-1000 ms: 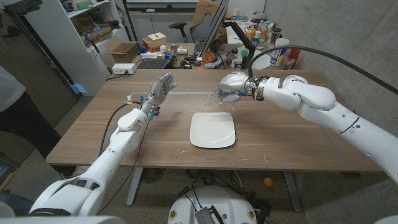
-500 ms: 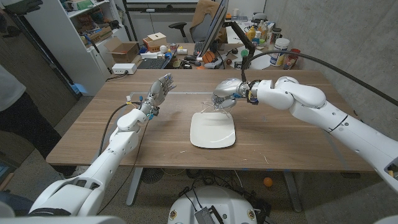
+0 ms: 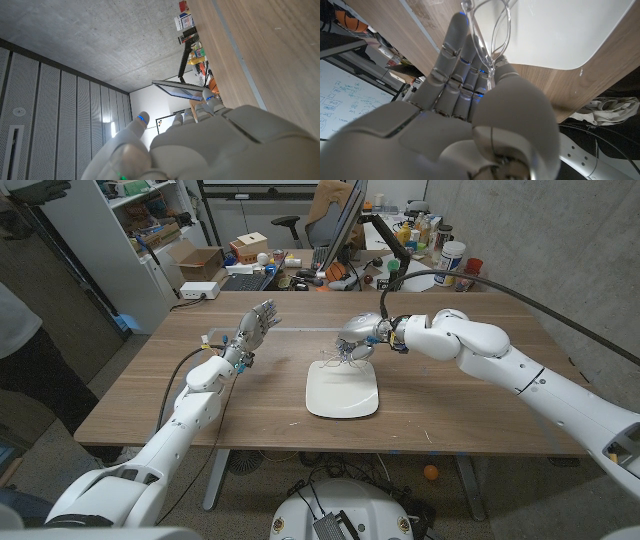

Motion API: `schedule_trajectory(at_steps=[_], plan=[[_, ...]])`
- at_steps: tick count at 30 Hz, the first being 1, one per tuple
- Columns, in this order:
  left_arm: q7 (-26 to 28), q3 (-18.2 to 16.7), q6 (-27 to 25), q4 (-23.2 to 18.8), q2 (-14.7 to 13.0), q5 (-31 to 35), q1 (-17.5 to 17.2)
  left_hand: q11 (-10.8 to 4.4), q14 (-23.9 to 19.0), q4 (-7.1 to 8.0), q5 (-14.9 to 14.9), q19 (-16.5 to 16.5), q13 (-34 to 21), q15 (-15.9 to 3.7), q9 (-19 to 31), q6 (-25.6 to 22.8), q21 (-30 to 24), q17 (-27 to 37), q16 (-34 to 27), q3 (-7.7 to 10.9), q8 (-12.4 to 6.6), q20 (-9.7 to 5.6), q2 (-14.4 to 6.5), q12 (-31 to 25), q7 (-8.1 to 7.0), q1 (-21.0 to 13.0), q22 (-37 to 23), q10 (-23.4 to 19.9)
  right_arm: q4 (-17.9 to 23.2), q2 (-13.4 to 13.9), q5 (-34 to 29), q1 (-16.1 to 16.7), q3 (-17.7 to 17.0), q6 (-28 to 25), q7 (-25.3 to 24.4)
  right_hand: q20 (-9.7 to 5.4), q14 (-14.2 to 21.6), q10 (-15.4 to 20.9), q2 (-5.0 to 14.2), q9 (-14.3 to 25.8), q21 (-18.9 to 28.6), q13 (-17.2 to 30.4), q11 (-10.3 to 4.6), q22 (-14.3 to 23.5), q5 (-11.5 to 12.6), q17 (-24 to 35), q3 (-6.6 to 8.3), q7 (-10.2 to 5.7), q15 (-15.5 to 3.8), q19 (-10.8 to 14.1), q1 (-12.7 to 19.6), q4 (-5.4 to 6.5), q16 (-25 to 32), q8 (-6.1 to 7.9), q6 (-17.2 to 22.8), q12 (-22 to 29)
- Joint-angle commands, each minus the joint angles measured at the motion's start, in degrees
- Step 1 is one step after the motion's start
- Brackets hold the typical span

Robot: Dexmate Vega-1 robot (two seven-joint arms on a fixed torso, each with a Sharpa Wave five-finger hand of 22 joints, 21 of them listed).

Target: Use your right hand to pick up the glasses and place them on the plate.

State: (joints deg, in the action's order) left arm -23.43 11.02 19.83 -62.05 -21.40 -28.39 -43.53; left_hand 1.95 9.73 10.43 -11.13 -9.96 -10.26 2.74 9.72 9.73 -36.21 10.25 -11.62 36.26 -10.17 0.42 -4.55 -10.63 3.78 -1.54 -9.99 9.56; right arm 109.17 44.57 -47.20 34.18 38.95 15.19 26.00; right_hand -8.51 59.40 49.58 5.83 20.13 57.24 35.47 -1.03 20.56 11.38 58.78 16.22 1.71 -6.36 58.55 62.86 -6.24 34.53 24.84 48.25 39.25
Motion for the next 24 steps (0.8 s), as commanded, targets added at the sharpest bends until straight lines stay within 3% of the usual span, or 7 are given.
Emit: schedule_trajectory(at_steps=[1,24], plan=[[-0.5,-0.1,-0.4,1.2,0.1,0.3,0.8,0.01,4.1,-0.03,-0.3,-3.6,-0.1,0.16,0.2,3.2,0.1,0.2,0.2,0.10,-0.14,0.17,-5.6,-0.3,-0.01,0.6,-0.2,5.0,-2.3,-1.1,-1.9,0.4,1.2,-2.3,-1.8,-3.90,6.2,1.0,3.60,0.2,0.5,0.2,-0.74,-0.1,0.3,0.2,0.12,-3.13,-6.11,-1.8,4.3,-0.02,-0.3,0.16,3.7,0.0],[-0.9,-0.1,-0.7,3.5,0.8,1.2,2.3,-0.04,4.2,-0.02,-0.3,-3.6,-0.1,0.23,0.2,3.3,0.4,0.2,0.2,0.03,-0.13,0.17,-5.6,-0.2,-0.02,0.6,-0.3,5.2,-5.3,-0.8,-1.0,1.0,3.3,-2.3,-2.4,-3.89,6.5,1.2,3.62,0.3,1.7,0.3,-0.58,-1.2,0.3,0.5,0.06,-3.00,-6.14,-2.2,4.4,0.03,-0.8,-0.01,3.8,-0.2]])
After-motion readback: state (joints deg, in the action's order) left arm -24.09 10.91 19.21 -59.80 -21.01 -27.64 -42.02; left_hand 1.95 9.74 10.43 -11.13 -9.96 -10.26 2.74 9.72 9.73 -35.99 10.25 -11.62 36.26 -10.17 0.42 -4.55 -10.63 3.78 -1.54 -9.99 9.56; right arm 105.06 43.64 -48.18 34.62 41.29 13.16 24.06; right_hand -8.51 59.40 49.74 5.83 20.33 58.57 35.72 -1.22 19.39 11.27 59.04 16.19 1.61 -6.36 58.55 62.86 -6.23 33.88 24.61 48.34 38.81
